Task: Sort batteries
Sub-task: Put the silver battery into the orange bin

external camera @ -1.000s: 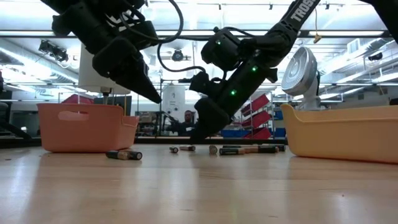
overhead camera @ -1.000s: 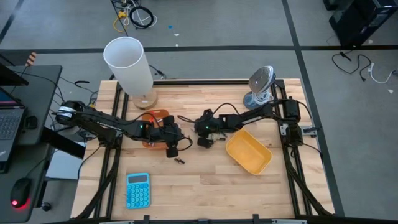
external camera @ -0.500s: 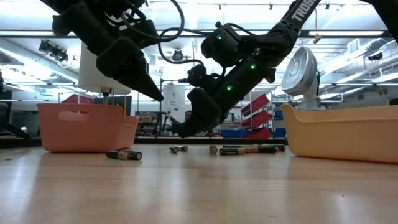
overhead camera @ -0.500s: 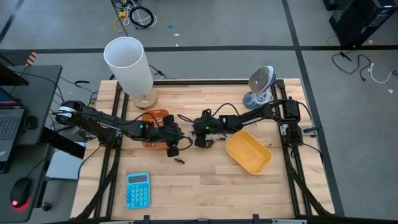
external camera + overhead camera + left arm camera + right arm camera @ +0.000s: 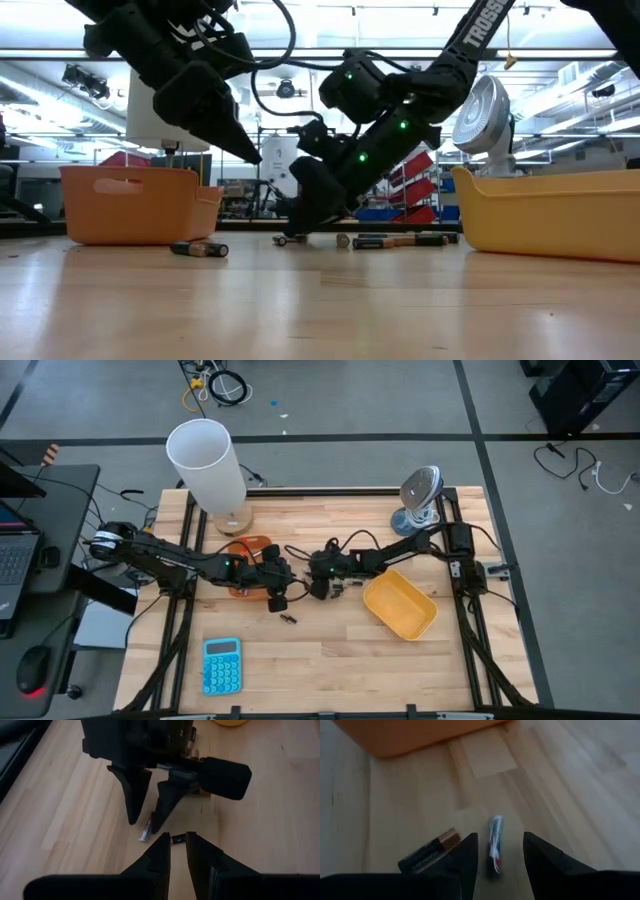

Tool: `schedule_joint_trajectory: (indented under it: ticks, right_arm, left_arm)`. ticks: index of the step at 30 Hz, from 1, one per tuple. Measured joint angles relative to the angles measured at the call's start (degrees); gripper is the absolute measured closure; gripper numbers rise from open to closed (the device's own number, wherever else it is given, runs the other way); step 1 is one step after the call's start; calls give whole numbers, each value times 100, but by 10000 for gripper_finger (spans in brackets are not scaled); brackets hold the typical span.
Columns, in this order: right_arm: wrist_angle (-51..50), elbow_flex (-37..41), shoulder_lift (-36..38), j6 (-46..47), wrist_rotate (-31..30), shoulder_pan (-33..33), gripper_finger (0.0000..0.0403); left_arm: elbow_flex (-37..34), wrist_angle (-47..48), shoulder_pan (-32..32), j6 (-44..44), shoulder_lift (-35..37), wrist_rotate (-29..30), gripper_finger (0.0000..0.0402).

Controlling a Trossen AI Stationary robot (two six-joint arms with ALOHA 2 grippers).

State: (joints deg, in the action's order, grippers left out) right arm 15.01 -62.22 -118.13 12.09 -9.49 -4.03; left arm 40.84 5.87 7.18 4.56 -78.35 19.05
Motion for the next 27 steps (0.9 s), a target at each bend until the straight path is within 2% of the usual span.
schedule_joint_trajectory:
  ticks: [6,10,19,23,27]
  right_arm:
    - [-113,-2,4,-34,-94,10,260]
    - [-357,-12,8,-600,-51,26,259]
    - [-519,-22,25,-917,393,-81,261]
    - [-641,-26,33,-935,496,-119,274]
    - [-779,-31,39,-937,522,-136,305]
  left_arm:
    - [0,47,0,-4,0,-1,338]
    - [0,145,0,-4,0,-2,338]
    - [0,273,0,11,2,-2,338]
    - [0,274,0,13,2,-2,338]
    - [0,275,0,15,2,-4,338]
